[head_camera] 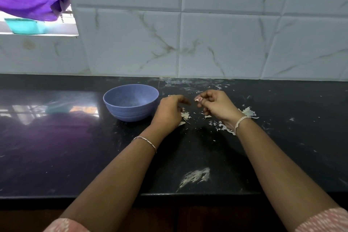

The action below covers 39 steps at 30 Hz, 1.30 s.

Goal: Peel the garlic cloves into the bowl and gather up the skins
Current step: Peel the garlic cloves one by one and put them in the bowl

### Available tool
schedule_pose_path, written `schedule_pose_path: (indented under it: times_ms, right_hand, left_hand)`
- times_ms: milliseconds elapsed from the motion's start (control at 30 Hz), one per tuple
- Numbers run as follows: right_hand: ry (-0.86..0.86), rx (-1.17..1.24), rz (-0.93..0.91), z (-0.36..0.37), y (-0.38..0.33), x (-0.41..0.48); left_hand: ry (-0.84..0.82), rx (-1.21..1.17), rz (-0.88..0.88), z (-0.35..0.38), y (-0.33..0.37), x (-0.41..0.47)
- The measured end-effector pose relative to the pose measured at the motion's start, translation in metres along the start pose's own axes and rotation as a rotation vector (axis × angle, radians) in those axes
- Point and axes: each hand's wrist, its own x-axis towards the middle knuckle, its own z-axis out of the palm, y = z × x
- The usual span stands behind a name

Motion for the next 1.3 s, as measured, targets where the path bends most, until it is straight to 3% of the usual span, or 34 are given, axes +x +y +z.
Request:
schedule_pose_path:
  times_ms: [300, 500, 667, 867, 967, 1067, 1167, 1300]
  right_hand:
    - [-0.222, -0.222, 0.067, -0.027, -0.03, -0.006]
    - [-0.194, -0.205, 0.003, -0.041, -0.068, 0.001]
    - [-0.348, -0.782, 0.147, -0.01, -0.024, -0.004]
    - [-0.124, -0.793, -0.095, -0.013, -0.045, 0.0]
    - [-0.109, -0.876, -0.125, -0.001, -0.028, -0.001]
    - [-0.151, -0.734, -0.048, 0.0, -0.008, 0.001]
    - [-0.148, -0.336, 0.054, -0.002, -0.004, -0.001]
    - [-0.094, -0.076, 0.111, 0.001, -0.004, -0.004]
  left_hand:
    - [0.076, 0.081, 0.064, 0.002, -0.004, 0.002]
    - [0.094, 0.127, 0.047, 0.003, -0.003, 0.004]
    - [0.097, 0.164, 0.021, 0.001, -0.002, 0.003]
    - [0.085, 0.187, 0.014, 0.0, -0.001, 0.003]
    - [0.048, 0.075, 0.038, 0.0, -0.003, 0.004]
    - [-0.047, -0.091, 0.042, 0.002, -0.002, 0.003]
    - [-0.016, -0.145, 0.04, 0.003, 0.0, 0.004]
    - [0.0, -0.138, 0.037, 0.002, -0.001, 0.005]
